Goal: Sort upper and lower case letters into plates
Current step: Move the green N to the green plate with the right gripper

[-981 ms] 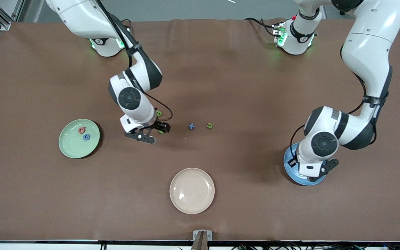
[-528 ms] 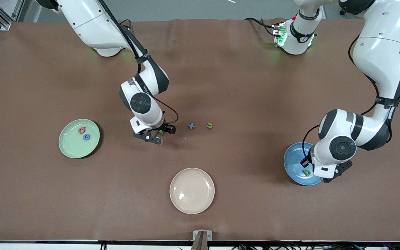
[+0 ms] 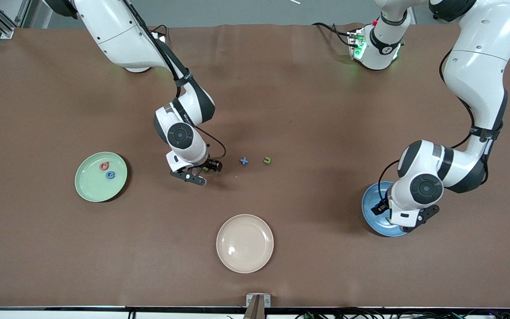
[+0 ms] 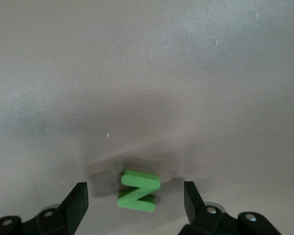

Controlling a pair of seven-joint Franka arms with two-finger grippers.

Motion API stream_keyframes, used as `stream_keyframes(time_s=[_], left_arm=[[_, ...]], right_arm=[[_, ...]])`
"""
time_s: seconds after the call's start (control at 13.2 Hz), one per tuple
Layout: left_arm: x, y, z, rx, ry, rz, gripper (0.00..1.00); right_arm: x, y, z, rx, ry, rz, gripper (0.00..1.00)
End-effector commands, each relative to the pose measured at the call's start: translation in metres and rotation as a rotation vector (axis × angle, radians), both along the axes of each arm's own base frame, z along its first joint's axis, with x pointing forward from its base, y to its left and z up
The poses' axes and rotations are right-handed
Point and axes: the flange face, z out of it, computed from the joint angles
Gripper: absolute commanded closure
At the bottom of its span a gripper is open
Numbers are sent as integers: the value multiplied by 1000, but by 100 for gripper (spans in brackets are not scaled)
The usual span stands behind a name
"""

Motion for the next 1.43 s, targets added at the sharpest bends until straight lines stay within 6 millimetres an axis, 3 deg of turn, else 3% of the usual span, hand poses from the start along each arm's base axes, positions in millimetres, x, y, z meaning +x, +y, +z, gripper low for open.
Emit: stream_keyframes(time_s=[0.0, 0.23, 0.45, 0.53, 0.68, 0.91, 0.98, 1.13, 1.36], left_arm=[[-23, -74, 5, 16, -18, -2, 0], [-56, -164, 10, -2, -34, -53, 0], [-105, -253, 9, -16, -75, 83, 0], [-122, -276, 7, -40, -103, 133, 0], [-149, -302, -4, -87, -140, 225, 0], [-177, -335, -17, -88, -145, 302, 5], [-182, -340, -21, -94, -147, 330, 9], [-191, -346, -31, -123, -153, 389, 20], [-208, -358, -46, -175, -170, 422, 26]], right_arm=[[-2, 2, -6, 0, -5, -14, 28], [-1, 0, -5, 1, -7, -17, 53], [1, -2, -6, 0, -6, -19, 75], [2, -4, -5, 0, -6, -22, 77], [3, -2, 7, 1, -10, -20, 79], [13, -17, 53, -24, 6, 9, 80], [19, -32, 70, -28, 18, 38, 80], [43, -83, 96, -22, 49, 135, 80], [75, -175, 104, 15, 53, 289, 80]])
